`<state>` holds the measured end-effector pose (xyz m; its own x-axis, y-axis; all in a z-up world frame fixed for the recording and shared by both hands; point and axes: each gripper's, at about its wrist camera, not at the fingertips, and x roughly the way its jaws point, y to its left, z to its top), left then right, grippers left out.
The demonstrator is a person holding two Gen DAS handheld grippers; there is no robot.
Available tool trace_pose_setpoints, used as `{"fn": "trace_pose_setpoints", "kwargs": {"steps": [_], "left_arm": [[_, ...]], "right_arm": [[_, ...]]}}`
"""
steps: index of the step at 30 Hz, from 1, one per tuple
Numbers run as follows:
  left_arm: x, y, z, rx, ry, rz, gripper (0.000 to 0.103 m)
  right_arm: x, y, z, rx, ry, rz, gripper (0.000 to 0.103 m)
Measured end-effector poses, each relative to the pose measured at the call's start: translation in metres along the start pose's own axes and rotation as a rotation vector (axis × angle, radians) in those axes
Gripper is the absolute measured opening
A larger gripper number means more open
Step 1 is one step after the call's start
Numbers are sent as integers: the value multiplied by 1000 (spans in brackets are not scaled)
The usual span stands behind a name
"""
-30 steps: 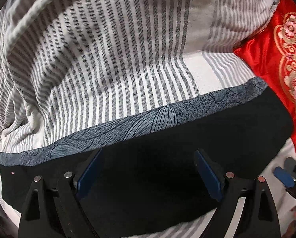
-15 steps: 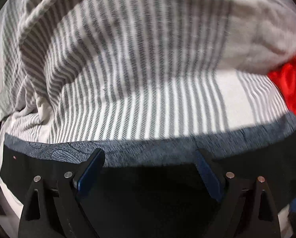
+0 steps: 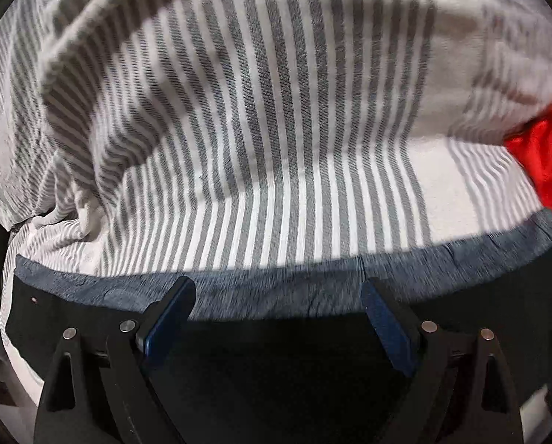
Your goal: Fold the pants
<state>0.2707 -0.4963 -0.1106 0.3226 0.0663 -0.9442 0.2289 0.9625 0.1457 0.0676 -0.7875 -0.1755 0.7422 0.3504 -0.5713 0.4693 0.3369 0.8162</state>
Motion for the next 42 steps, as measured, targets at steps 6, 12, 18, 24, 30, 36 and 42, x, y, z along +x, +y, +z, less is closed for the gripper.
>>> {"fn": "trace_pose_setpoints", "kwargs": {"steps": [6,12,18,24,30,36,42], "left_arm": [[10,-2,-29,18,54,22,92],[6,-17,-41,63,-35,89,92],[6,-4,-35,33,-11,27,92],[-2,20,-29,-8,20,-24,92],[0,66,-36,-75,51,-76,92],[-7,115,-42,-142,47,-113,92],[-6,184,-44,-193,42,-90,92]], "right_arm": [[9,4,2,-4,-2,5,71],[28,-2,5,98,82,-30,13],[17,34,5,33,106,72,13],[11,86,-4,-66,138,145,13],[23,147,-31,-207,198,174,13],[51,196,-73,-323,273,155,13],[99,231,-133,-496,365,46,13]]}}
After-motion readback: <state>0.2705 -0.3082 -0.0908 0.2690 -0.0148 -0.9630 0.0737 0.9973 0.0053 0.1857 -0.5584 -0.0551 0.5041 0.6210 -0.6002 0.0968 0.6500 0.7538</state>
